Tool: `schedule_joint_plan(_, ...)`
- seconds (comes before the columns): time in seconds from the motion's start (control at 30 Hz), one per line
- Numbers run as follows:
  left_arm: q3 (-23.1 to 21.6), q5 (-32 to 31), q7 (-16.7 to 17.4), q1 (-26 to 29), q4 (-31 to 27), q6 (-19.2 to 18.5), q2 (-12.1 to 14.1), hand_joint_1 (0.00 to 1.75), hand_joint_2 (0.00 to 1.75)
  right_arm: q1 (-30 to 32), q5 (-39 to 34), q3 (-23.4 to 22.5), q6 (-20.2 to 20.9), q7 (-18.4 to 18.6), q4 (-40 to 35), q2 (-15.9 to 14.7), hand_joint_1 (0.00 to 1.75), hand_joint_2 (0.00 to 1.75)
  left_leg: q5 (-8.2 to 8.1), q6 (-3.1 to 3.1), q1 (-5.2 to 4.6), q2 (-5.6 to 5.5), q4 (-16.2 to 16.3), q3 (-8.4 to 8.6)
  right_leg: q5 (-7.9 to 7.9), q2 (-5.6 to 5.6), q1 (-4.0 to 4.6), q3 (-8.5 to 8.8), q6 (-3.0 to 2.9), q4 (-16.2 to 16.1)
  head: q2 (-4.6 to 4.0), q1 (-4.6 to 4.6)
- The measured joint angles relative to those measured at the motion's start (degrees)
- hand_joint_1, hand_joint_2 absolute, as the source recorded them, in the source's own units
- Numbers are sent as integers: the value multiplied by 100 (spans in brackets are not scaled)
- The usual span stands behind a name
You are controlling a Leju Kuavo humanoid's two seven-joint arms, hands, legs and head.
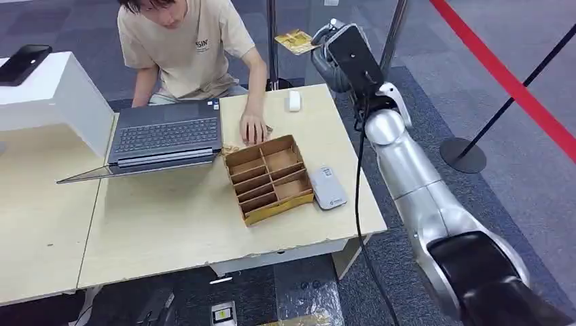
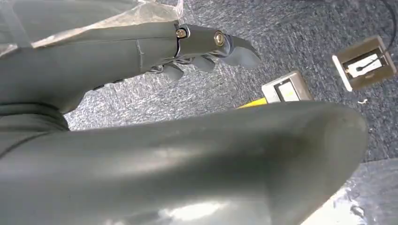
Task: Pass the card to the sensor for recognition and then transmit it.
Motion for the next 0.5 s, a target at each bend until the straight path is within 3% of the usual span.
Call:
schedule_joint_plan(0.13,-2,-35,53,-34,0,-17,-2,0,0,-242,246,37,-48,-33,444,54,175,175,0,0,0,-1,0,-1,0,0,0,0,0,0,0,0)
schedule_joint_plan(0.3,-4,-107,77,-88,-2,-70,-13,0,0,-572,1220,249,-225,302,1246,74,175,175,0,0,0,-8,0,-2,0,-3,0,1,0,-1,0,4)
schedule_joint_plan(0.5,-7,-118,87,-130,0,-76,-31,0,0,-671,1700,487,-238,457,1946,46,175,175,0,0,-1,-7,0,-1,0,-2,0,-1,0,-1,0,2)
